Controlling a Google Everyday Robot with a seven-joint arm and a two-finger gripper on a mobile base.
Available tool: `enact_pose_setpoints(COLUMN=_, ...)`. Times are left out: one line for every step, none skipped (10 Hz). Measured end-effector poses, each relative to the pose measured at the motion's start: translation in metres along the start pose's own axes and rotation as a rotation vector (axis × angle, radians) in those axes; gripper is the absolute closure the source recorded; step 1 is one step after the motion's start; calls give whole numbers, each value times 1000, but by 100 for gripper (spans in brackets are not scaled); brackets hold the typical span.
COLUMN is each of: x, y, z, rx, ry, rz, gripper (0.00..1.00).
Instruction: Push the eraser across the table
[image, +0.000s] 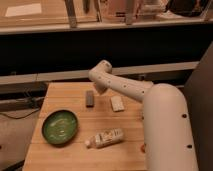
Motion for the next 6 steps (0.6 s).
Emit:
enact_pose_setpoints(x=-3, y=-2, z=3, rx=-2, ry=-6, rz=-6, gripper=97)
enact_pose_setpoints(x=-3, y=-1, z=6, rx=-4, ry=-12, rz=-11, gripper=97)
enact_pose_setpoints(x=-3, y=0, z=10, rx=-5, ry=-17, rz=-14, gripper=97)
enact_pose_setpoints(x=-3, y=1, z=14, rx=-4, ry=-25, rz=-22, gripper=97)
enact_pose_setpoints(x=-7, y=-1, z=15, rx=-1, ry=-36, rz=-32, gripper=97)
enact_pose_setpoints(x=-12, y=-2, z=17, rx=2, ry=-54, rz=-47, gripper=97)
